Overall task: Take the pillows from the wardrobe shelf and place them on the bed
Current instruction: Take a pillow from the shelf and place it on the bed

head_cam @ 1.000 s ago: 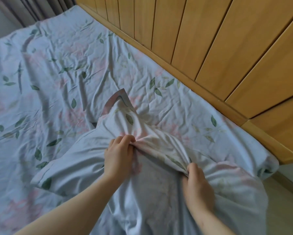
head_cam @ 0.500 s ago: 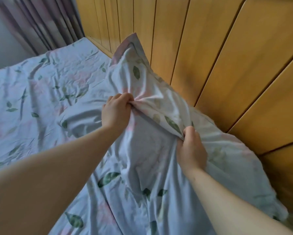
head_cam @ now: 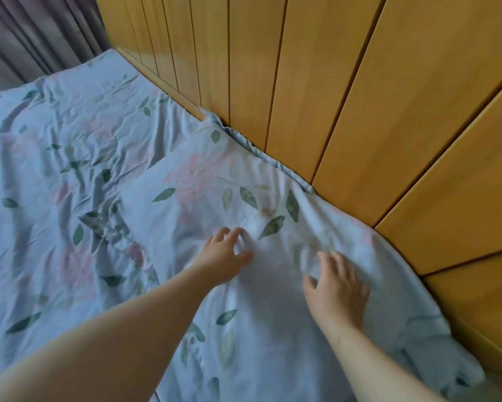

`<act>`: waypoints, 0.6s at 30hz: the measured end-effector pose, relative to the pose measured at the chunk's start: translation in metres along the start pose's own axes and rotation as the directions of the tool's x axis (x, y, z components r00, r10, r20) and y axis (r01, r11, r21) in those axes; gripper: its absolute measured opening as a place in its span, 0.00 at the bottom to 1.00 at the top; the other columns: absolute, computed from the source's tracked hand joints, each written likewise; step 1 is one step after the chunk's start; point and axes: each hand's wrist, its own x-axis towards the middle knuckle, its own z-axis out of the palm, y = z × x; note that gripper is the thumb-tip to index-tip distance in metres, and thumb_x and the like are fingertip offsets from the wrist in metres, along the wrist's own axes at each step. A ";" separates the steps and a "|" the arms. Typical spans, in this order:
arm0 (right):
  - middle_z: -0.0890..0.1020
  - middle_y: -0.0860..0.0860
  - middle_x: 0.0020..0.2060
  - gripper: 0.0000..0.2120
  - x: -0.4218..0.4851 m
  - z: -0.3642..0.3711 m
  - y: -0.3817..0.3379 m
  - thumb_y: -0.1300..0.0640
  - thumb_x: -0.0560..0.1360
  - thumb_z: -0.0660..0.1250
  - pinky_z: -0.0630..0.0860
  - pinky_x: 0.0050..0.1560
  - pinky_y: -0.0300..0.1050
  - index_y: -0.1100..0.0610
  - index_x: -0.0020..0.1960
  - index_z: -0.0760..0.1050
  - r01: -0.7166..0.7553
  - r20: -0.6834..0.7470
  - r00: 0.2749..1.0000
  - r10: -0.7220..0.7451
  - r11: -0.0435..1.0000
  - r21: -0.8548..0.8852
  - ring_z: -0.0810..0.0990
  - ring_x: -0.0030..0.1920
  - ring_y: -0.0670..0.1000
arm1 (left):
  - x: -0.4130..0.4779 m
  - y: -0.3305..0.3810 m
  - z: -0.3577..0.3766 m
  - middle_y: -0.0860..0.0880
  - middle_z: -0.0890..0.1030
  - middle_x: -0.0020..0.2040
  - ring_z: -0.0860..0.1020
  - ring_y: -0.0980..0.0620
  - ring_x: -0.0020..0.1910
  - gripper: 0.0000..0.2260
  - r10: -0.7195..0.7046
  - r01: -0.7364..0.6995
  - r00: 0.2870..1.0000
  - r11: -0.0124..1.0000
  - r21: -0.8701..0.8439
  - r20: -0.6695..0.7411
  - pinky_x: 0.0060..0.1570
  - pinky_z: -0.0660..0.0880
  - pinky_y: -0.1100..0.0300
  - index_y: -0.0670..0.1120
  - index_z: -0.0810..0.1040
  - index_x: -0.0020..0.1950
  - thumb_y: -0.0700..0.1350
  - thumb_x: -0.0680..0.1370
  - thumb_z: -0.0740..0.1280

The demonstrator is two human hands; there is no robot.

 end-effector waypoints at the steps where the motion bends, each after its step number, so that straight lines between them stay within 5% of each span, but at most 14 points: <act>1: 0.60 0.49 0.74 0.25 -0.002 0.001 0.003 0.46 0.76 0.60 0.58 0.69 0.54 0.49 0.72 0.61 -0.051 -0.019 0.998 0.051 0.998 0.025 0.58 0.74 0.52 | -0.002 0.001 0.006 0.49 0.64 0.70 0.66 0.44 0.68 0.22 -0.023 0.022 0.999 0.999 -0.030 -0.026 0.66 0.67 0.48 0.54 0.63 0.70 0.55 0.77 0.61; 3: 0.61 0.51 0.74 0.28 -0.006 0.001 0.008 0.44 0.74 0.63 0.60 0.67 0.58 0.50 0.71 0.61 -0.219 -0.046 0.973 0.226 0.968 0.125 0.61 0.72 0.55 | -0.010 0.001 0.015 0.48 0.65 0.70 0.67 0.43 0.68 0.19 -0.168 0.152 0.979 0.979 -0.137 -0.119 0.66 0.66 0.48 0.55 0.65 0.66 0.54 0.76 0.61; 5: 0.64 0.56 0.71 0.33 -0.008 0.000 0.012 0.41 0.71 0.66 0.64 0.64 0.62 0.54 0.71 0.61 -0.438 -0.020 0.884 0.467 0.843 0.313 0.65 0.69 0.60 | -0.018 -0.004 0.023 0.44 0.64 0.70 0.67 0.41 0.68 0.20 -0.445 0.372 0.876 0.869 -0.325 -0.186 0.67 0.65 0.47 0.52 0.65 0.67 0.53 0.75 0.61; 8: 0.68 0.63 0.68 0.43 -0.007 0.011 0.019 0.40 0.67 0.71 0.68 0.64 0.62 0.62 0.72 0.59 -0.628 0.163 0.728 0.666 0.551 0.550 0.68 0.67 0.65 | -0.025 -0.014 0.035 0.40 0.58 0.73 0.62 0.36 0.70 0.34 -0.806 0.620 0.590 0.407 -0.671 0.056 0.68 0.62 0.41 0.46 0.55 0.74 0.56 0.73 0.66; 10: 0.69 0.63 0.68 0.44 -0.009 0.022 0.019 0.43 0.66 0.73 0.70 0.63 0.60 0.62 0.72 0.58 -0.622 0.278 0.703 0.654 0.377 0.686 0.71 0.65 0.64 | -0.024 -0.024 0.046 0.39 0.59 0.74 0.65 0.35 0.69 0.42 -0.797 0.565 0.548 0.131 -0.814 0.252 0.65 0.66 0.40 0.44 0.51 0.75 0.56 0.71 0.70; 12: 0.71 0.60 0.67 0.43 -0.012 0.029 0.015 0.46 0.66 0.75 0.71 0.64 0.58 0.58 0.72 0.57 -0.570 0.341 0.738 0.582 0.268 0.776 0.73 0.64 0.62 | -0.023 -0.034 0.052 0.38 0.69 0.69 0.73 0.37 0.63 0.42 -0.701 0.472 0.613 -0.046 -0.880 0.365 0.60 0.72 0.41 0.42 0.59 0.73 0.52 0.66 0.76; 14: 0.73 0.58 0.65 0.41 -0.013 0.030 0.011 0.49 0.67 0.75 0.72 0.63 0.57 0.56 0.73 0.58 -0.534 0.342 0.779 0.525 0.269 0.801 0.74 0.62 0.61 | -0.023 -0.039 0.050 0.38 0.77 0.62 0.78 0.38 0.56 0.31 -0.621 0.471 0.663 -0.089 -0.878 0.418 0.56 0.75 0.40 0.40 0.69 0.67 0.46 0.68 0.75; 18: 0.76 0.58 0.63 0.31 -0.015 0.014 -0.002 0.52 0.69 0.73 0.72 0.59 0.53 0.56 0.68 0.65 -0.409 0.201 0.844 0.498 0.353 0.841 0.75 0.60 0.61 | -0.026 -0.048 0.028 0.37 0.80 0.48 0.79 0.40 0.44 0.11 -0.591 0.383 0.782 0.202 -0.901 0.200 0.45 0.78 0.49 0.37 0.76 0.54 0.36 0.72 0.65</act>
